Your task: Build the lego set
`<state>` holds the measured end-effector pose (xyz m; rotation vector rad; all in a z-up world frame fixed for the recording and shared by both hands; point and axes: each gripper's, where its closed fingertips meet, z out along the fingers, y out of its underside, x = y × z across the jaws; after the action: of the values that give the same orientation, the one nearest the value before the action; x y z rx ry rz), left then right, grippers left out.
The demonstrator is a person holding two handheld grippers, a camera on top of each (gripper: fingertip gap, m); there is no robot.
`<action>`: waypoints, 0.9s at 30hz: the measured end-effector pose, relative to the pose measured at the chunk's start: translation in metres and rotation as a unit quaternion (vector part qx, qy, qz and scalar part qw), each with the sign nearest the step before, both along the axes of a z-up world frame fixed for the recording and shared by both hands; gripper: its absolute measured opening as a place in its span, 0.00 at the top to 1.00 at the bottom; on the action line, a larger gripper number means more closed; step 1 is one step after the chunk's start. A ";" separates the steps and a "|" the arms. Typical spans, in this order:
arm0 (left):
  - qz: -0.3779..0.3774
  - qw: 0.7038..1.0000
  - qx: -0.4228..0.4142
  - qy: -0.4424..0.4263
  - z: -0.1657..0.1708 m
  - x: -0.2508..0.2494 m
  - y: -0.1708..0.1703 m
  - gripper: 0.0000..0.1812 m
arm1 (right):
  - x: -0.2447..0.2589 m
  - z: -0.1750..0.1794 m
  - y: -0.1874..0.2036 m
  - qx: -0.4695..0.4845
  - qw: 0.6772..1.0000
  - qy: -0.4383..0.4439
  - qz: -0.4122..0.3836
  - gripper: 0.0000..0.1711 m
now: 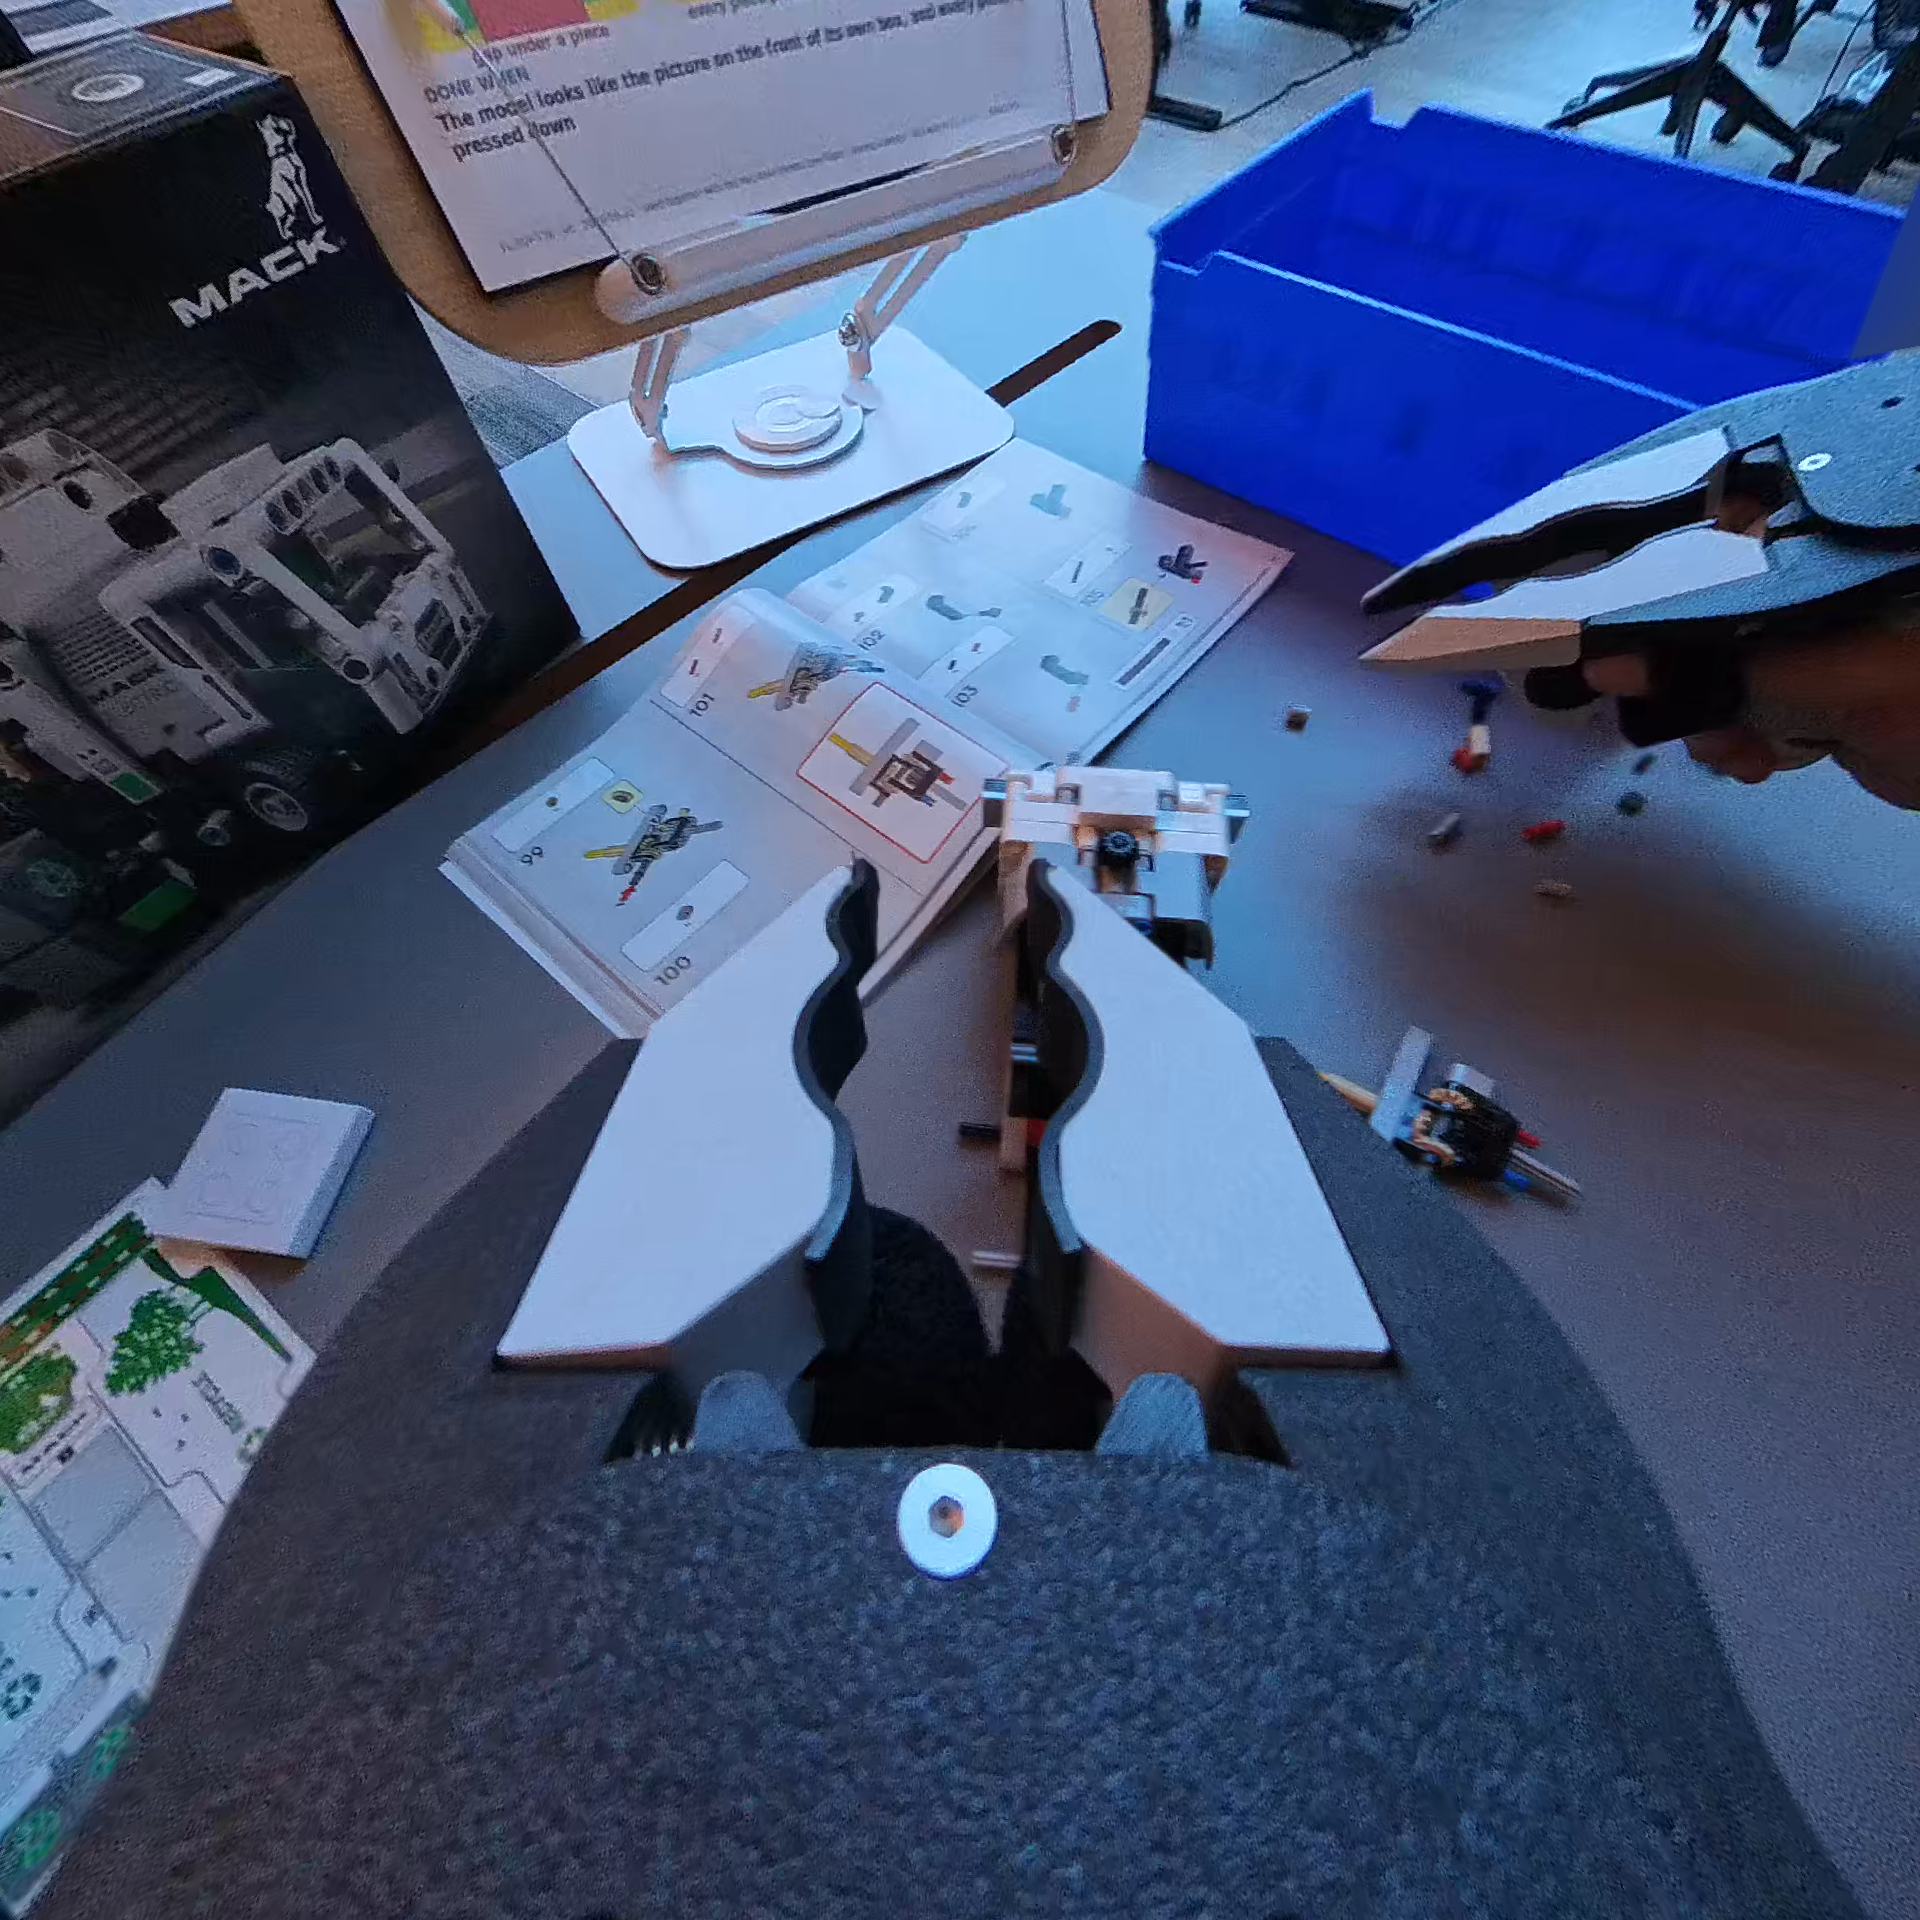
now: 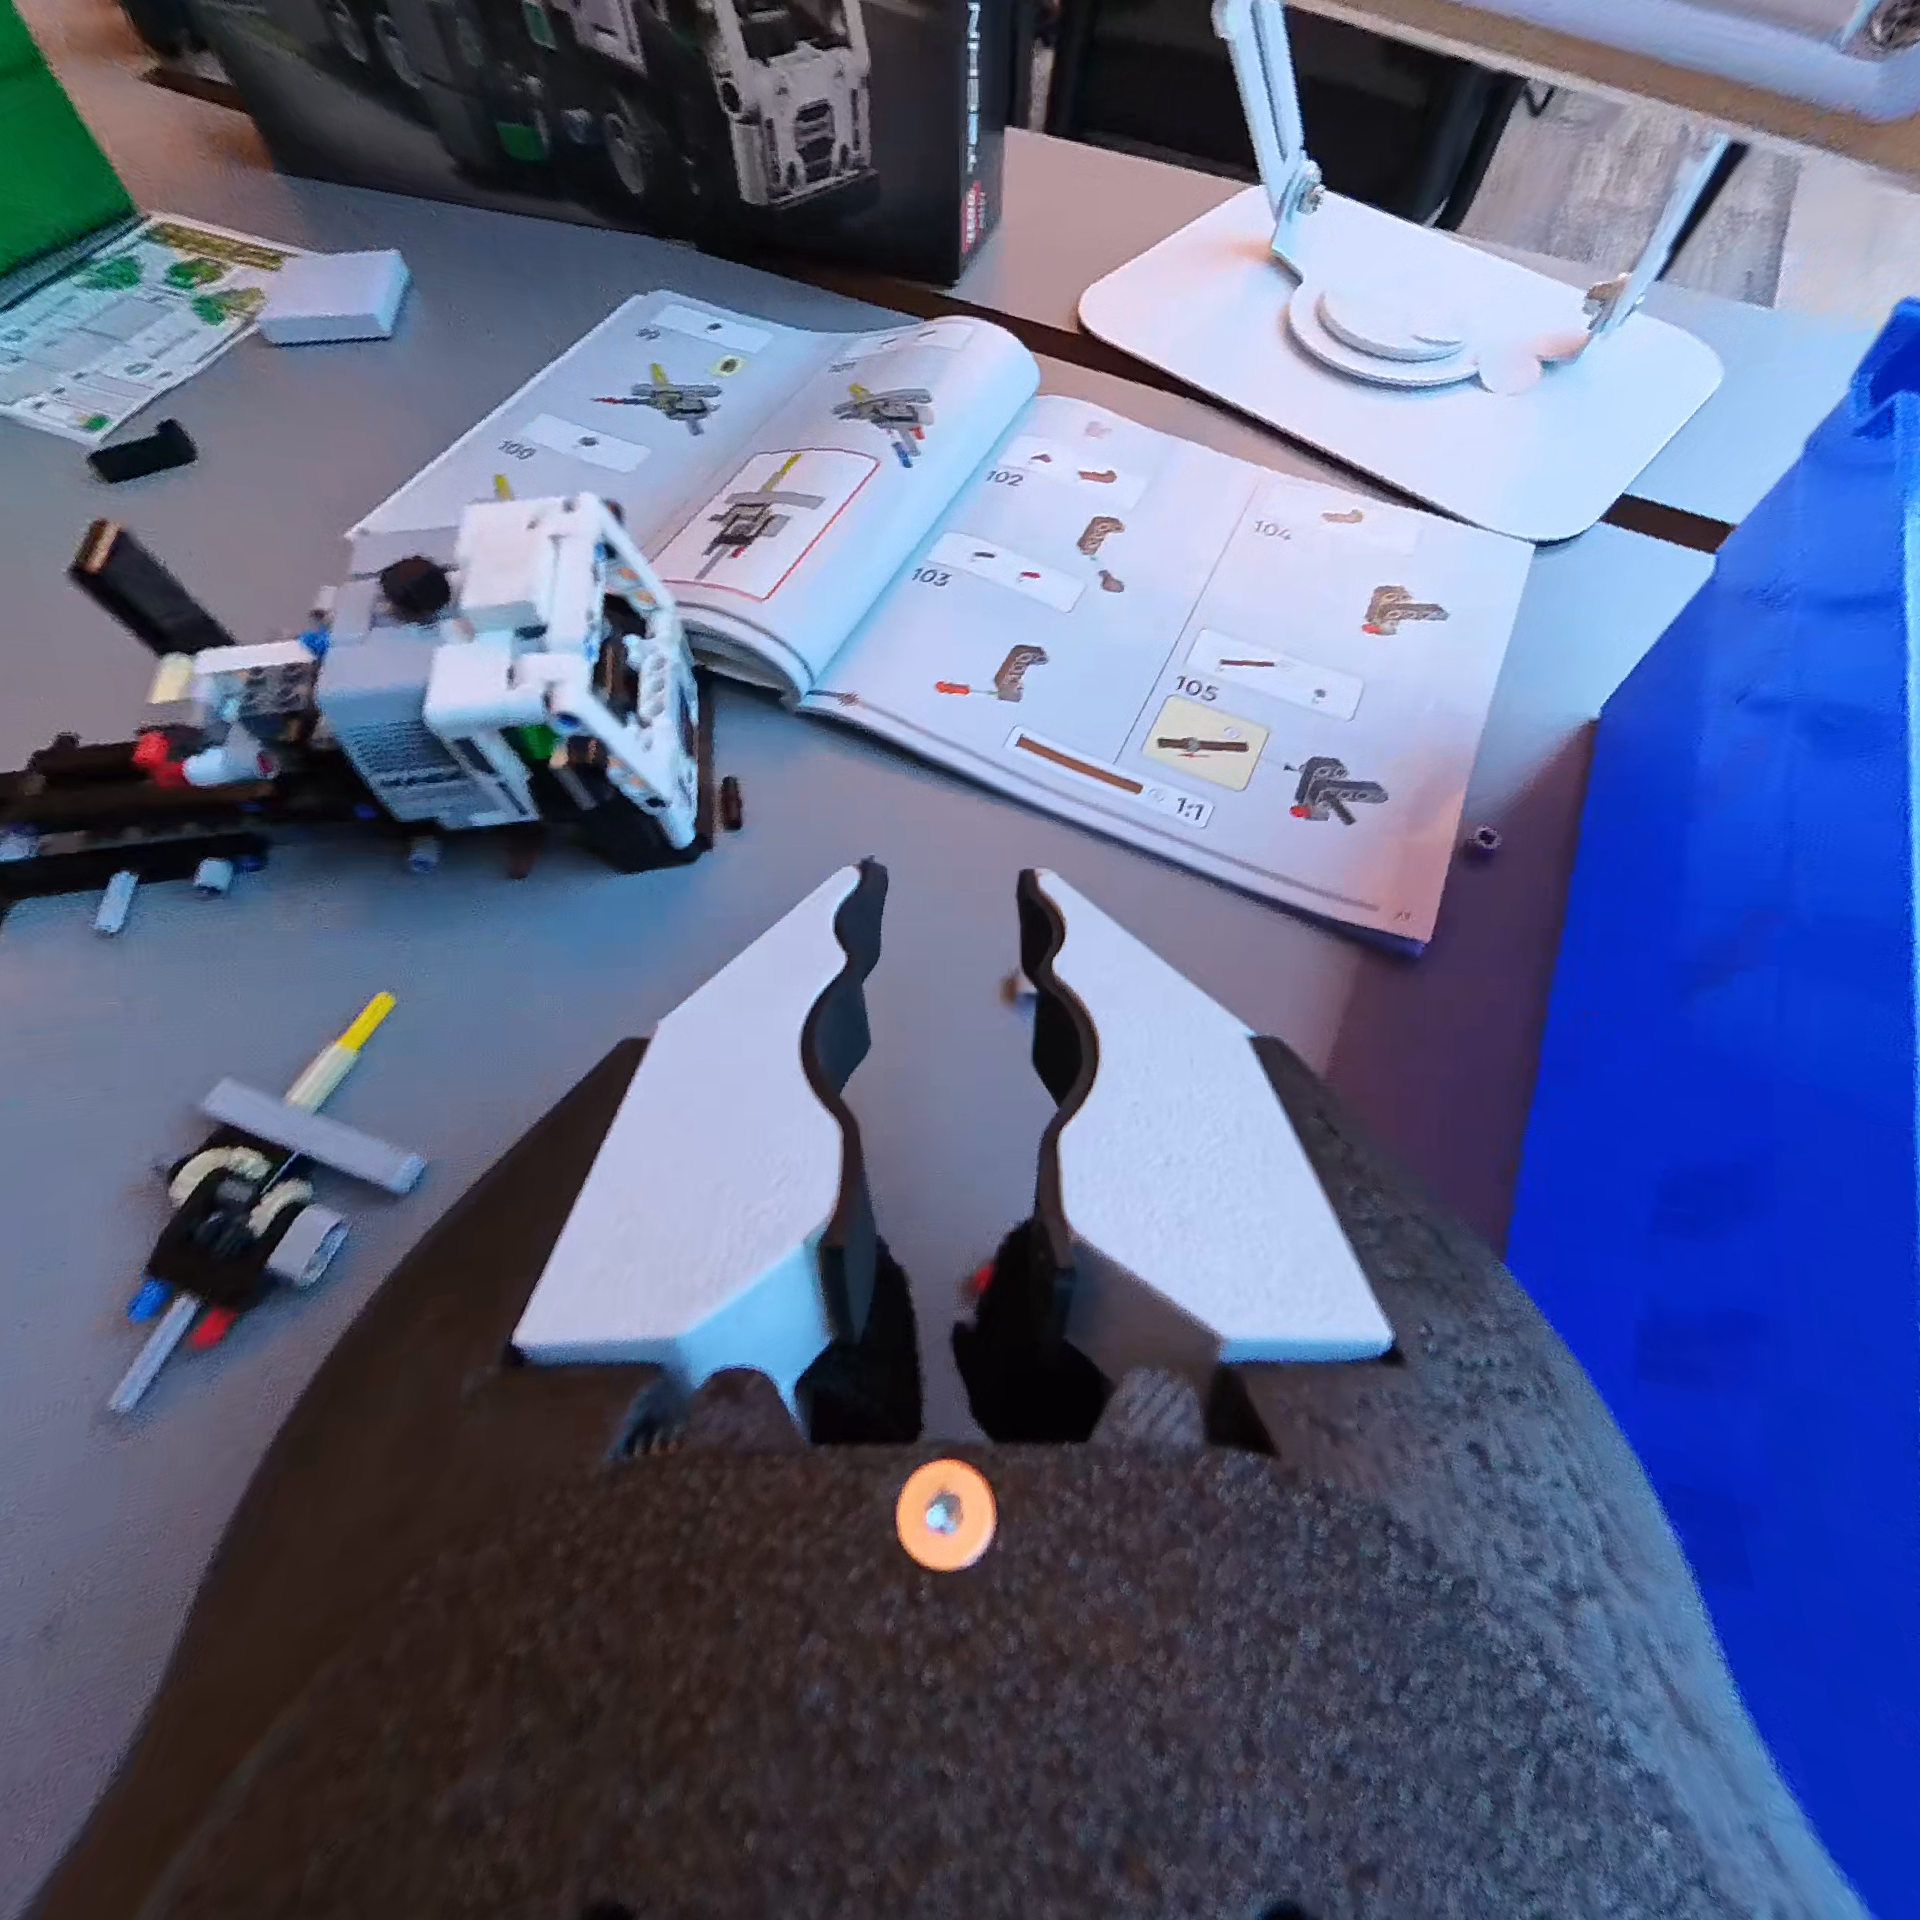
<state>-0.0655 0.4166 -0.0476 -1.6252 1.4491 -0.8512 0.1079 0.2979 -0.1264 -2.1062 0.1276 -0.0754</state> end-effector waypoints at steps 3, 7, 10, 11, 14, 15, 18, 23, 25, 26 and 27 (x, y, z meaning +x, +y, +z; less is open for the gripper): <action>0.000 1.000 0.001 0.011 -0.010 0.009 0.012 0.85 | 0.005 0.002 0.015 0.006 1.000 0.009 -0.007 0.79; 0.000 1.000 -0.011 0.022 -0.024 0.017 0.016 0.85 | 0.008 -0.008 0.020 -0.012 1.000 0.016 -0.006 0.79; -0.006 0.999 -0.011 0.029 -0.034 0.017 0.015 0.86 | 0.010 -0.015 0.020 -0.018 1.000 0.007 -0.002 0.79; -0.005 0.999 -0.007 0.034 -0.037 0.015 0.015 0.86 | 0.009 -0.016 0.021 -0.017 1.000 0.009 0.000 0.80; 0.008 0.999 0.011 0.040 -0.043 0.007 0.016 0.86 | 0.003 -0.015 0.023 -0.007 1.000 0.028 0.008 0.81; 0.012 0.999 0.013 0.040 -0.044 0.003 0.016 0.86 | 0.001 -0.013 0.023 -0.001 1.000 0.028 0.010 0.81; 0.024 0.999 0.008 0.044 -0.046 -0.007 0.018 0.86 | -0.001 -0.009 0.024 0.007 1.000 0.015 0.012 0.83; 0.039 0.998 -0.003 0.045 -0.046 -0.021 0.024 0.86 | 0.003 -0.014 0.020 -0.003 1.000 0.004 0.010 0.83; 0.050 0.997 0.012 0.057 -0.045 -0.030 0.029 0.85 | 0.006 -0.016 0.017 -0.003 1.000 0.004 0.005 0.83; 0.066 0.995 0.032 0.068 -0.043 -0.039 0.036 0.85 | 0.008 -0.016 0.016 -0.003 1.000 0.004 0.003 0.83; 0.088 0.991 0.054 0.079 -0.039 -0.052 0.045 0.85 | 0.008 -0.016 0.015 -0.003 1.000 0.004 0.001 0.83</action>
<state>-0.1170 0.4617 -0.0866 -1.7411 1.4073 -0.5454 0.1164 0.3125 -0.1427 -2.1129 0.1296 -0.0662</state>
